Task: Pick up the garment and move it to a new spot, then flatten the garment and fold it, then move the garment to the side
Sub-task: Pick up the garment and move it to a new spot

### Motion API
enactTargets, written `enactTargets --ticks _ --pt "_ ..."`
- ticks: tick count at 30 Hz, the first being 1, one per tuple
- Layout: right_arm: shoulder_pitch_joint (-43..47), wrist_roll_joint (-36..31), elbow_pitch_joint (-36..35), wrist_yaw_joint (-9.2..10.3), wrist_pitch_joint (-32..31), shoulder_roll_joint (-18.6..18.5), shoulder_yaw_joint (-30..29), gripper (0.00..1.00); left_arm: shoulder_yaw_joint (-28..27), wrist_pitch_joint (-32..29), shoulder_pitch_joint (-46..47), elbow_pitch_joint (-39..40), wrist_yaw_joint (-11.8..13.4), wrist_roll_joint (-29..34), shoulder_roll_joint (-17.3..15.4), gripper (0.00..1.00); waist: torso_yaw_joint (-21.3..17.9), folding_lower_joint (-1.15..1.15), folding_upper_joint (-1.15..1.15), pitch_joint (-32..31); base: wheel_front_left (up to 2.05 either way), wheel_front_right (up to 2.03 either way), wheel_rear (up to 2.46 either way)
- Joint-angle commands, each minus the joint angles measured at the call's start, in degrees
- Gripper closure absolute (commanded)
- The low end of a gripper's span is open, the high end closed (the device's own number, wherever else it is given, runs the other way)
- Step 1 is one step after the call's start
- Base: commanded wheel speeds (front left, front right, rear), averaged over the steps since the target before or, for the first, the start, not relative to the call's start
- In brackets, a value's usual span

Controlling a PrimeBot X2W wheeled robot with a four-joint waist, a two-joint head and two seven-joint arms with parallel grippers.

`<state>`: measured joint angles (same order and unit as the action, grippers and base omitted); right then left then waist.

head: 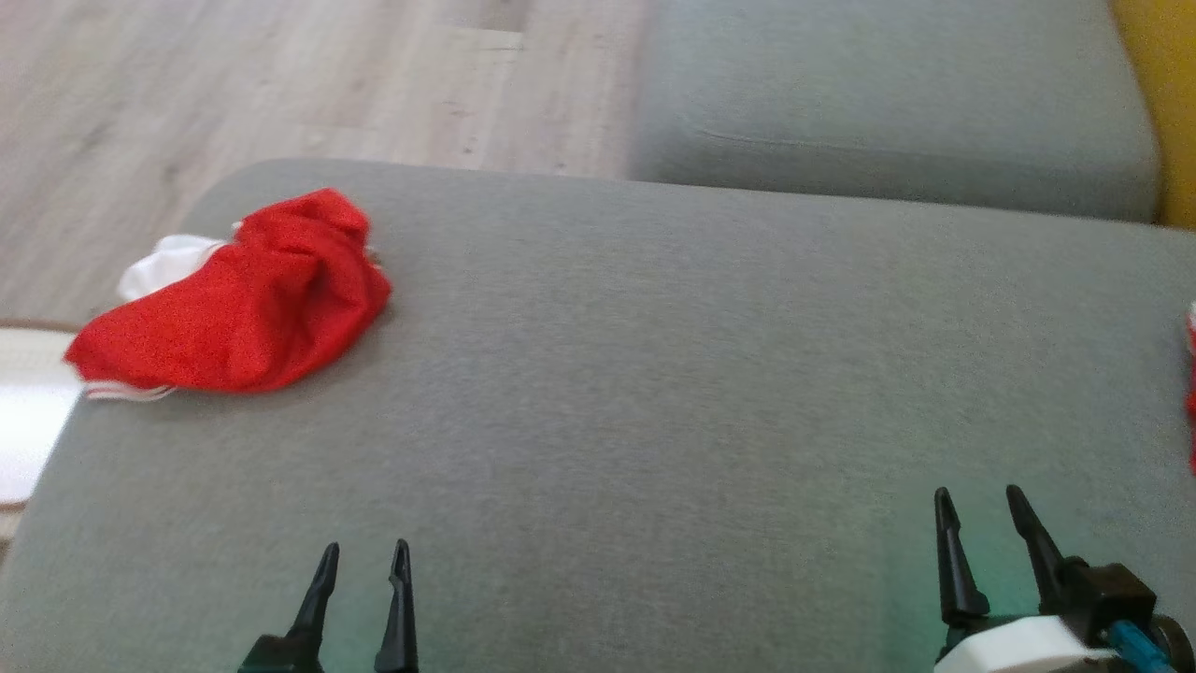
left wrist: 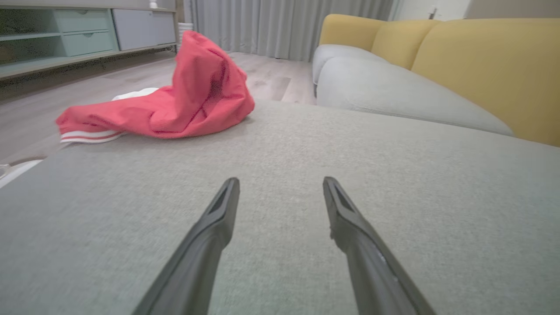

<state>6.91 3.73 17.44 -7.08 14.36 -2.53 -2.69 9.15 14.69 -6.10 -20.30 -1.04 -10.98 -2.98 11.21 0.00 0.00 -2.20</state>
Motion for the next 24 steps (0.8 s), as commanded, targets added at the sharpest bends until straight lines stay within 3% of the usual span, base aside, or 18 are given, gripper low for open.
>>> enactTargets --ticks 1,7,12,18,24 --pt "-1.1 0.5 -1.6 -0.41 0.6 -0.3 1.6 0.0 -1.8 0.3 2.2 1.2 -0.1 0.6 0.1 0.0 3.4 0.0 0.0 -0.8 0.0 0.0 0.0" --pt "-1.3 0.9 -1.1 -0.41 0.6 -0.3 3.6 0.0 -3.3 0.3 0.9 0.9 -0.5 1.1 -0.1 0.0 10.9 0.0 0.0 -1.7 0.0 0.0 0.0" --pt "-1.9 1.2 -0.6 -0.41 0.6 -0.3 5.0 0.0 -4.5 0.3 -0.3 1.0 -1.0 1.2 -0.3 0.0 14.1 0.0 0.0 -1.6 0.0 0.0 0.0" --pt "-2.3 0.4 -0.6 -0.41 0.6 -0.3 5.5 0.0 -6.6 0.3 0.1 2.6 -1.4 -0.1 -0.3 0.0 13.9 0.0 0.0 0.8 0.0 0.0 0.0" --pt "-5.5 -4.1 -1.9 -0.41 0.6 -1.0 4.8 0.0 -9.3 0.3 6.8 6.7 -2.3 -3.4 -0.2 0.0 10.4 0.0 0.0 9.5 0.0 0.0 0.0"
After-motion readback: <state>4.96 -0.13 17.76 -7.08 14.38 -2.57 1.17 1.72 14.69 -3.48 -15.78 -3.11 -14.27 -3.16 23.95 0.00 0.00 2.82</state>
